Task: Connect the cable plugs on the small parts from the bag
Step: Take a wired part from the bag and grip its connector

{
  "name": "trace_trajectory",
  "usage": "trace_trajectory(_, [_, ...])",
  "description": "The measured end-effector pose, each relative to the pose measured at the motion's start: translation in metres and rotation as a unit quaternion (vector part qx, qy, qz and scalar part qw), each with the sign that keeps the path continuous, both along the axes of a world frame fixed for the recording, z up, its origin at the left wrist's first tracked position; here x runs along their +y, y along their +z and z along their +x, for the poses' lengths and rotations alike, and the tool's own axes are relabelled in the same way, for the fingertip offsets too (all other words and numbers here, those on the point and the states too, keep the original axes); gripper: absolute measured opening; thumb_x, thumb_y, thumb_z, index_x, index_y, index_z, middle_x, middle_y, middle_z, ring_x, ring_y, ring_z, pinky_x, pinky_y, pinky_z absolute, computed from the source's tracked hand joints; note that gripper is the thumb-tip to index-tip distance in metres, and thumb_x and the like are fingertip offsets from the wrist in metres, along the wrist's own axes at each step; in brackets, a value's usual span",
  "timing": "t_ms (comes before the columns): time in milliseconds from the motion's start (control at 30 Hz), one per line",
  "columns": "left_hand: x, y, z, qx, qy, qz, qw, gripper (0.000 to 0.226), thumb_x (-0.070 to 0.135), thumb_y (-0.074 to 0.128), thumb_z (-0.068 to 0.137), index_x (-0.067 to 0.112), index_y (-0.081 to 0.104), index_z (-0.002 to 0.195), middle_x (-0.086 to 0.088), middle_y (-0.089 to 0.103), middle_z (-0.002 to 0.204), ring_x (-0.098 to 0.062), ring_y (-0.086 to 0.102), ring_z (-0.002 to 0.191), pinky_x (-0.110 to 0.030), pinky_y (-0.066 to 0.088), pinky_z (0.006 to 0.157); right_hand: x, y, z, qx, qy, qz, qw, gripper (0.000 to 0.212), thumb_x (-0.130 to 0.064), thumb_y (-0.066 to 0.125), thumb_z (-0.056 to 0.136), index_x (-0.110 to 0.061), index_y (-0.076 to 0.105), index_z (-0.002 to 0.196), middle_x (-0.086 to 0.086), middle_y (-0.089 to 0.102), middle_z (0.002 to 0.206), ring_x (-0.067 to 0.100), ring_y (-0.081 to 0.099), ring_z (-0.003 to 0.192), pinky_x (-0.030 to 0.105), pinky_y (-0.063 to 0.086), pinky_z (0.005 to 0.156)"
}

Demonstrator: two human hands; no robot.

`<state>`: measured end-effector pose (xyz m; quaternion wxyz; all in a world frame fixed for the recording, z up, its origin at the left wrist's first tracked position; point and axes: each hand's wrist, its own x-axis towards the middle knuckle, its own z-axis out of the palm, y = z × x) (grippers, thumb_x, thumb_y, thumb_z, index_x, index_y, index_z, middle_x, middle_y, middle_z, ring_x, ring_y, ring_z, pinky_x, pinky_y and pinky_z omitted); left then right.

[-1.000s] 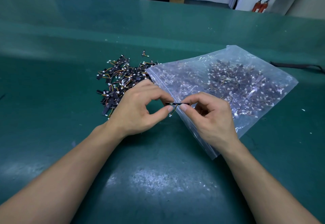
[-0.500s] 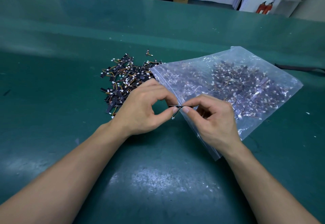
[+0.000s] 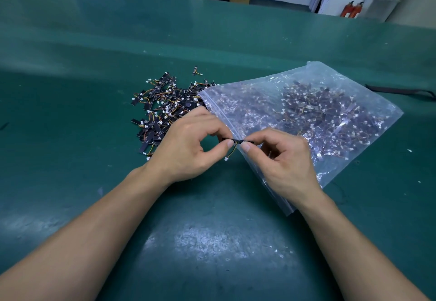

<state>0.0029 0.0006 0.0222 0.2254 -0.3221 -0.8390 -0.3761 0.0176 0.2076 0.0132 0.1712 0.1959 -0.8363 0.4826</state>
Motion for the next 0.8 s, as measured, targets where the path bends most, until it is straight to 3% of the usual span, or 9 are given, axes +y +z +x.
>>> trace_trajectory(167, [-0.0001,-0.001,0.0002,-0.023,-0.008,0.005,1.0,0.004,0.017,0.074,0.085,0.014,0.074,0.088,0.014,0.067,0.084,-0.015,0.057,0.086,-0.028,0.048,0.078,0.0019,0.0014,-0.0006,-0.005,0.004,-0.006,1.0,0.008,-0.02,0.073,0.085,-0.014,0.077,0.081,-0.013,0.066,0.07,0.005,0.049,0.052,0.01,0.034,0.056])
trace_trajectory(400, [0.0013,-0.0009,-0.0011,-0.017,0.0,0.005,1.0,0.006,0.011,0.071,0.087,0.013,0.072,0.081,0.013,0.063,0.079,-0.017,0.057,0.082,-0.03,0.048,0.076,0.0015,-0.0011,-0.0002,-0.018,-0.009,-0.013,1.0,0.006,-0.025,0.077,0.082,-0.022,0.076,0.087,-0.021,0.064,0.071,0.009,0.051,0.05,0.011,0.037,0.054])
trace_trajectory(533, [0.0025,-0.0009,-0.0008,-0.02,-0.004,0.008,1.0,0.005,0.013,0.072,0.087,0.013,0.072,0.082,0.014,0.063,0.079,-0.017,0.057,0.081,-0.032,0.049,0.076,0.0026,0.0001,0.0,0.006,-0.004,0.001,1.0,0.005,-0.02,0.076,0.085,-0.017,0.077,0.08,-0.013,0.067,0.071,0.008,0.051,0.051,0.013,0.037,0.056])
trace_trajectory(800, [0.0016,0.0002,0.0002,-0.033,-0.005,0.008,0.999,0.007,0.016,0.071,0.087,0.013,0.072,0.08,0.014,0.062,0.076,-0.016,0.055,0.079,-0.031,0.048,0.074,0.0012,0.0012,0.0014,0.012,-0.011,-0.01,1.0,0.003,-0.018,0.075,0.084,-0.018,0.076,0.081,-0.018,0.064,0.068,0.008,0.05,0.05,0.011,0.035,0.055])
